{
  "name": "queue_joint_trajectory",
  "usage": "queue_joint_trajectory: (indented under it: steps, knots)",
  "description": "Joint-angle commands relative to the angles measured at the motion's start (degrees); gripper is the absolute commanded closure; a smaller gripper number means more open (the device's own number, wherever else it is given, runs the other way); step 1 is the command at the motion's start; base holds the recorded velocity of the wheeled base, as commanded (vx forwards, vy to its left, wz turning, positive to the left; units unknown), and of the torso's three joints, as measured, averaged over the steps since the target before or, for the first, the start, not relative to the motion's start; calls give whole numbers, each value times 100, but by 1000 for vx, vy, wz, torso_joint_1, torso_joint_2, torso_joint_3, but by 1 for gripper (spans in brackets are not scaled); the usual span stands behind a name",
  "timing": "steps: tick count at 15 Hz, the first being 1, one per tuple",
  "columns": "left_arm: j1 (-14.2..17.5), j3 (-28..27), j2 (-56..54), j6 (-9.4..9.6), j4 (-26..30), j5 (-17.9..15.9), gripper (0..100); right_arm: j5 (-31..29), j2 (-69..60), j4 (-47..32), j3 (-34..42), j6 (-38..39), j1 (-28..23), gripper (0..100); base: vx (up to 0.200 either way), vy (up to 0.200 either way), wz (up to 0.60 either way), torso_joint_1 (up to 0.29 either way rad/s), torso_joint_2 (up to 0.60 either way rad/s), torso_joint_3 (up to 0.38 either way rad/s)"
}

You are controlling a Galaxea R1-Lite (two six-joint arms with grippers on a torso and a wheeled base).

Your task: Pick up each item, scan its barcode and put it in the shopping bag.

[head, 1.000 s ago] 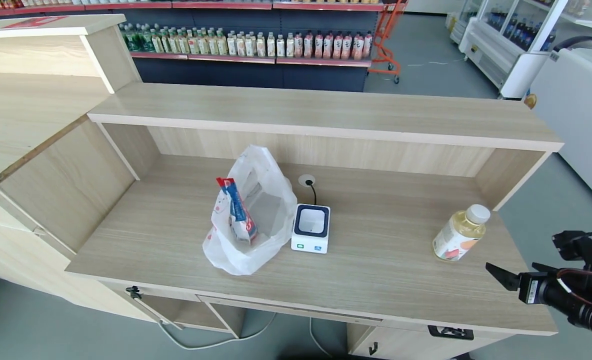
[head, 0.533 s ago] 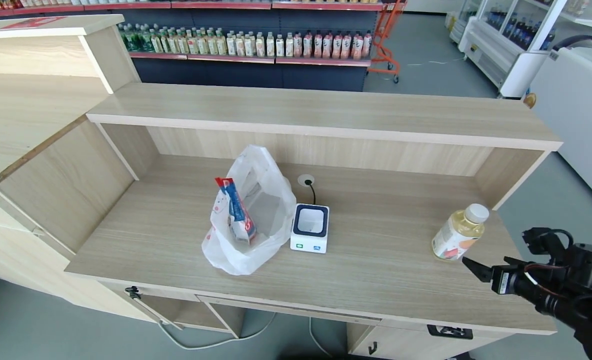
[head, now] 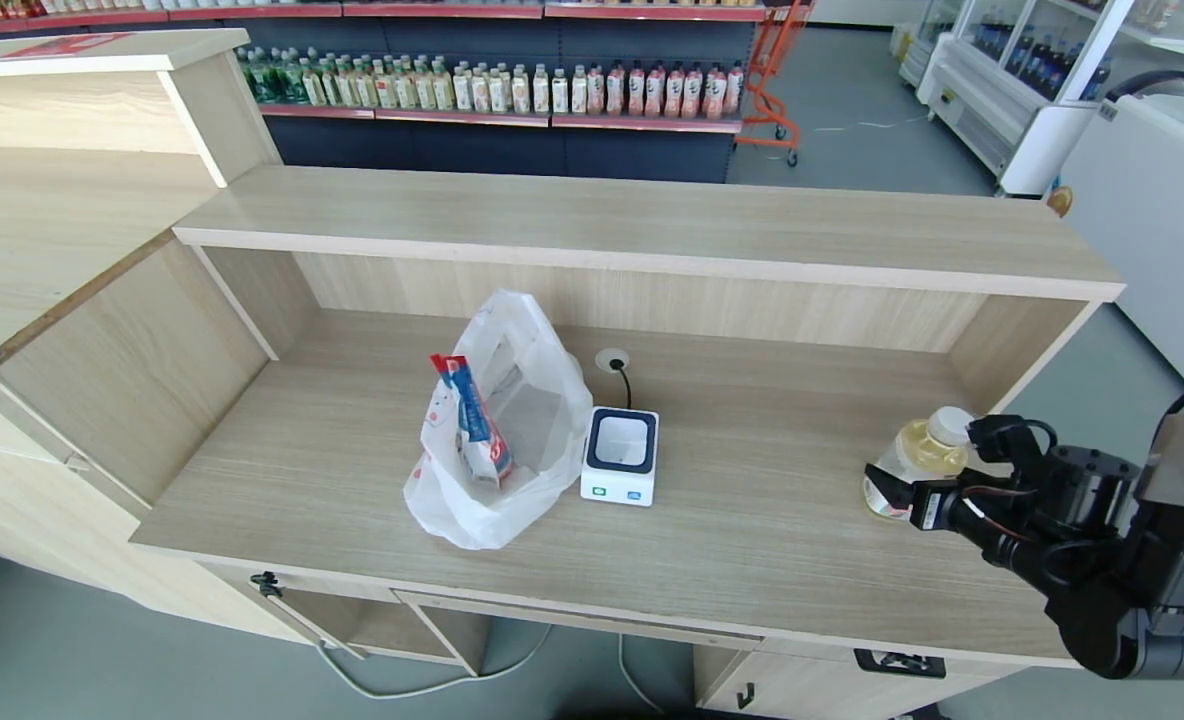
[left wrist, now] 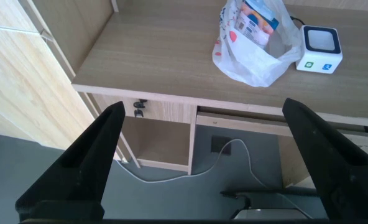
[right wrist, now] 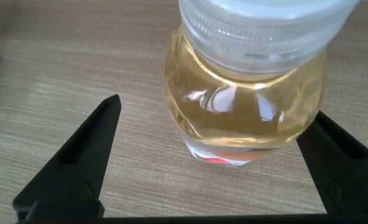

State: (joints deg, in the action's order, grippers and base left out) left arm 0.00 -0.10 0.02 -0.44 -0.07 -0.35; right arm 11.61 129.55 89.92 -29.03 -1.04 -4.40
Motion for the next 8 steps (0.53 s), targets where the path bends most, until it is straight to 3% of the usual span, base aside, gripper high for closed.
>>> queue_joint_trajectory:
  steps: [1, 8]
  knots:
    - [0, 1, -2, 0, -1, 0, 0, -36, 299, 8, -367, 16, 97, 0, 0, 0, 0, 0, 0, 0]
    - [0, 1, -2, 0, -1, 0, 0, 26, 607, 8, -1000, 33, 247, 0, 0, 0, 0, 0, 0, 0]
